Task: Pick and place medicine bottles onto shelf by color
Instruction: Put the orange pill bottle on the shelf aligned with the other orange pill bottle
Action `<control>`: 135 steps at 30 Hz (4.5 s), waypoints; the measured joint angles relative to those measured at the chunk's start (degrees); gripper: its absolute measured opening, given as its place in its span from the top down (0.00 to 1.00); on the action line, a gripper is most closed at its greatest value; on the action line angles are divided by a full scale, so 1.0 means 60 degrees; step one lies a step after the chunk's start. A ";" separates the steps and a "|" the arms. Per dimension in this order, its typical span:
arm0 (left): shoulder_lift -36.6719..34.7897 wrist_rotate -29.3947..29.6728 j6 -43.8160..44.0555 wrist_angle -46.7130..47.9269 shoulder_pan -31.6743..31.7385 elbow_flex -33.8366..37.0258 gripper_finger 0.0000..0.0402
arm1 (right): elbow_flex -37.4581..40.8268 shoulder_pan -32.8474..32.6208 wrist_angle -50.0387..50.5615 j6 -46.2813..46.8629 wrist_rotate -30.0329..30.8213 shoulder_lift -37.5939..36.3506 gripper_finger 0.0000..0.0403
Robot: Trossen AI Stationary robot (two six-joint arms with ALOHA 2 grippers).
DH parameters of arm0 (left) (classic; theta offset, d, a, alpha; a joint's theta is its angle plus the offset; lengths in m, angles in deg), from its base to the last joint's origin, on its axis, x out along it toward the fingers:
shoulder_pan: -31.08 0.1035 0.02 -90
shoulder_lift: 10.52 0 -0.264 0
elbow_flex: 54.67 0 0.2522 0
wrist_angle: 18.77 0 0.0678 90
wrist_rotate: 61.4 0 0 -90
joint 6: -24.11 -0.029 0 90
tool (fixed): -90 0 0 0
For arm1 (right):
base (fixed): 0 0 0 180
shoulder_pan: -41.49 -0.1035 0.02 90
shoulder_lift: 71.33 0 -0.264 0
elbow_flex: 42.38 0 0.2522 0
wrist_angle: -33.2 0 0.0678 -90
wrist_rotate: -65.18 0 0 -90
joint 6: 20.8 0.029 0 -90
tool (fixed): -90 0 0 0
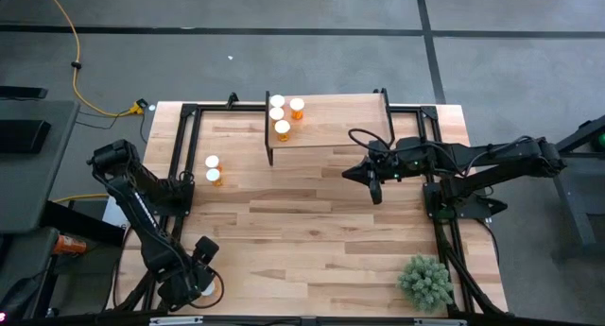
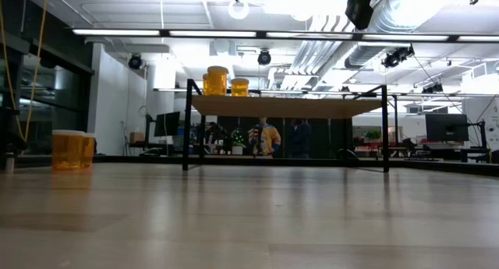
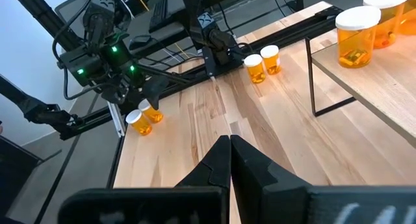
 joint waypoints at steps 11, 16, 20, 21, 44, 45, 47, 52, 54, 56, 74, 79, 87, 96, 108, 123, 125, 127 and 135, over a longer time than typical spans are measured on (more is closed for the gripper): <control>-0.0421 -0.0007 0.0000 0.0485 0.0130 -0.0004 0.50 | 0.0000 0.0000 0.0024 0.0000 0.0003 0.0000 1.00; -0.1466 -0.0006 -0.0114 0.1501 0.0762 -0.0004 0.46 | 0.0000 0.0000 0.0067 -0.0075 0.0004 0.0000 1.00; -0.2662 0.0303 -0.0387 0.2125 0.1843 -0.0206 0.46 | 0.0000 0.0000 0.0228 -0.0087 0.0000 0.0000 1.00; -0.2923 0.0491 -0.0512 0.2263 0.2174 -0.0355 0.46 | 0.0000 0.0000 0.0264 -0.0084 0.0000 0.0000 1.00; 0.0396 0.2961 -0.7354 0.1439 1.0723 -0.8348 0.49 | -0.0015 0.0451 -0.2873 -0.0474 0.1944 0.0895 1.00; 0.0605 0.2892 -0.7412 0.1432 1.0881 -0.8525 0.49 | -0.0015 0.0545 -0.3331 -0.0466 0.2190 0.1108 1.00; 0.0954 0.2609 -0.7389 0.1443 1.1142 -0.8774 0.49 | -0.0015 0.0751 -0.4057 -0.0345 0.2588 0.1494 1.00; 0.1235 0.1789 -0.7127 0.1488 1.1559 -0.8860 0.49 | -0.0011 0.1329 -0.5546 0.0211 0.2707 0.2445 1.00; 0.1229 0.1772 -0.6962 0.1460 1.1651 -0.8863 0.49 | -0.0011 0.1505 -0.5788 0.0441 0.2724 0.2735 1.00; 0.1228 0.1767 -0.6925 0.1461 1.1707 -0.8863 0.49 | -0.0011 0.1637 -0.5908 0.0719 0.2718 0.2948 1.00; 0.1423 0.1786 -0.6929 0.0808 1.2137 -0.8786 0.49 | 0.0004 0.1909 -0.6326 0.1415 0.2614 0.3831 1.00; 0.1489 0.1784 -0.6929 0.0867 1.2262 -0.8783 0.49 | 0.0001 0.2047 -0.5984 0.1069 0.2550 0.3605 1.00; 0.1443 0.0493 -0.5920 0.0874 1.3012 -0.8783 0.49 | 0.0004 0.2394 -0.3743 0.0306 0.2614 0.2298 1.00; 0.1675 -0.0058 -0.5226 0.0856 1.3636 -0.8776 0.49 | 0.0004 0.2441 -0.2985 -0.0094 0.2651 0.1555 1.00; 0.1914 -0.0047 -0.5252 0.0857 1.3697 -0.8772 0.49 | 0.0004 0.2441 -0.2372 -0.0002 0.2650 0.1552 1.00; 0.1300 -0.0144 -0.4929 0.0352 1.3769 -0.6835 0.49 | 0.0004 0.2441 -0.2181 0.0314 0.2579 0.1554 1.00; 0.1189 -0.0135 -0.4932 0.0014 1.3806 -0.6765 0.49 | 0.0004 0.2441 -0.2044 0.0328 0.2580 0.1552 1.00; 0.1177 -0.0043 -0.4935 -0.0121 1.3817 -0.6798 0.49 | 0.0004 0.2441 -0.1911 0.0331 0.2580 0.1556 1.00; 0.1637 0.0744 -0.5603 -0.0274 1.3730 -0.6790 0.49 | 0.0004 0.2441 -0.1702 0.0329 0.2580 0.1559 1.00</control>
